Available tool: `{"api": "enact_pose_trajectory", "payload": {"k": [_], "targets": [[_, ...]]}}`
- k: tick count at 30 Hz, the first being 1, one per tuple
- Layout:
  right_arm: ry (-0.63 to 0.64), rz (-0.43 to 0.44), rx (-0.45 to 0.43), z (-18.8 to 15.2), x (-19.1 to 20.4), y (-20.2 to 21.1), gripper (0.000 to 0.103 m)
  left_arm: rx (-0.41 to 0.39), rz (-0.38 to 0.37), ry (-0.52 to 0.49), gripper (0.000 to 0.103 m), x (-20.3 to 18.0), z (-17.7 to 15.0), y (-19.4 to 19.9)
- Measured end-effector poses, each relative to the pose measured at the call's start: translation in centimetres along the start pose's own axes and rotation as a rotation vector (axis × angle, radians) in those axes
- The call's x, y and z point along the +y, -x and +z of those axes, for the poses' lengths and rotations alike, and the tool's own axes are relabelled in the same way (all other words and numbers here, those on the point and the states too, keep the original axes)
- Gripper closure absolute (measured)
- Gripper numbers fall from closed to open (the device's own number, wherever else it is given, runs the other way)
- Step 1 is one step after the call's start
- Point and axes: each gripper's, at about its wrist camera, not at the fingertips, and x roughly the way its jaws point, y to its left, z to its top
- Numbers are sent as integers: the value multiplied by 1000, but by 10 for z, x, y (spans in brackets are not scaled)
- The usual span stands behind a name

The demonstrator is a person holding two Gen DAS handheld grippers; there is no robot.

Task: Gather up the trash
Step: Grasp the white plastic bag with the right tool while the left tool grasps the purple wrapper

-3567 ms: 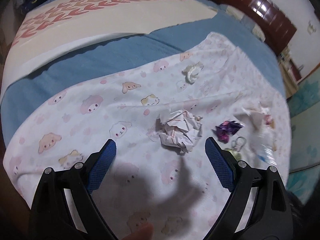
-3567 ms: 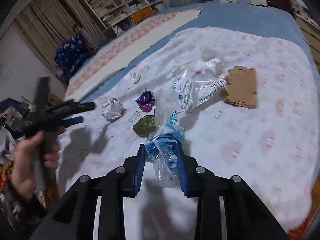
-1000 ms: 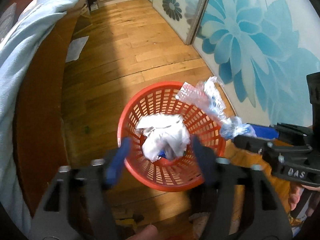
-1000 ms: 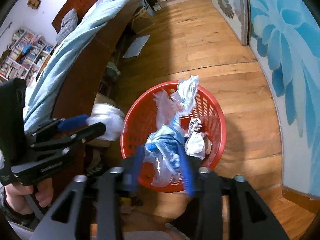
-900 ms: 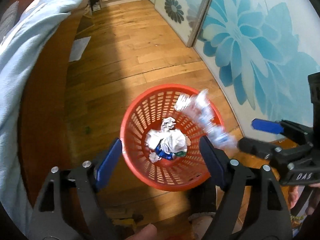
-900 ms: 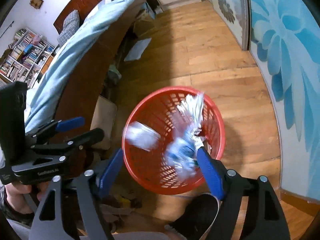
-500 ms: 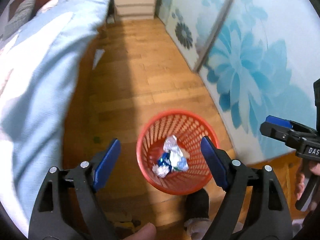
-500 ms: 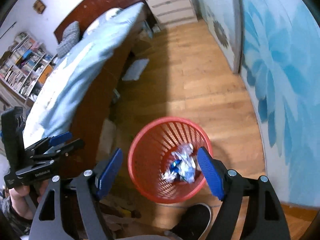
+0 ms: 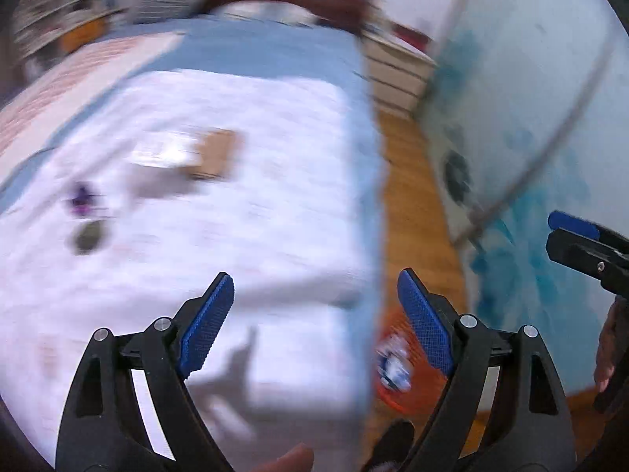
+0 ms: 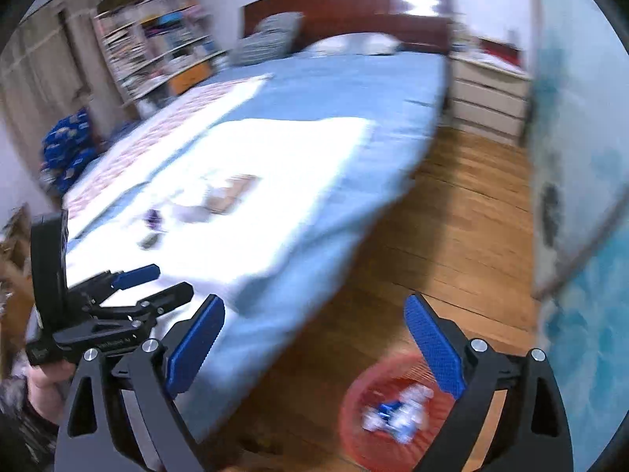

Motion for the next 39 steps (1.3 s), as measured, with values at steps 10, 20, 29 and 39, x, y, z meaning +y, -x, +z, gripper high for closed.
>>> {"api": "enact_pose_trajectory", "payload": {"k": [10, 20, 29, 39], "targets": [[-373, 413, 146, 82, 102, -159, 15, -24, 122, 417, 18, 216, 31, 29], [-587, 427, 227, 69, 131, -283, 31, 21, 113, 573, 18, 314, 28, 15], [-473, 404, 156, 90, 157, -304, 90, 51, 126, 506, 18, 300, 36, 0], [-329, 422, 60, 71, 113, -196, 95, 119, 172, 414, 18, 275, 59, -55]]}}
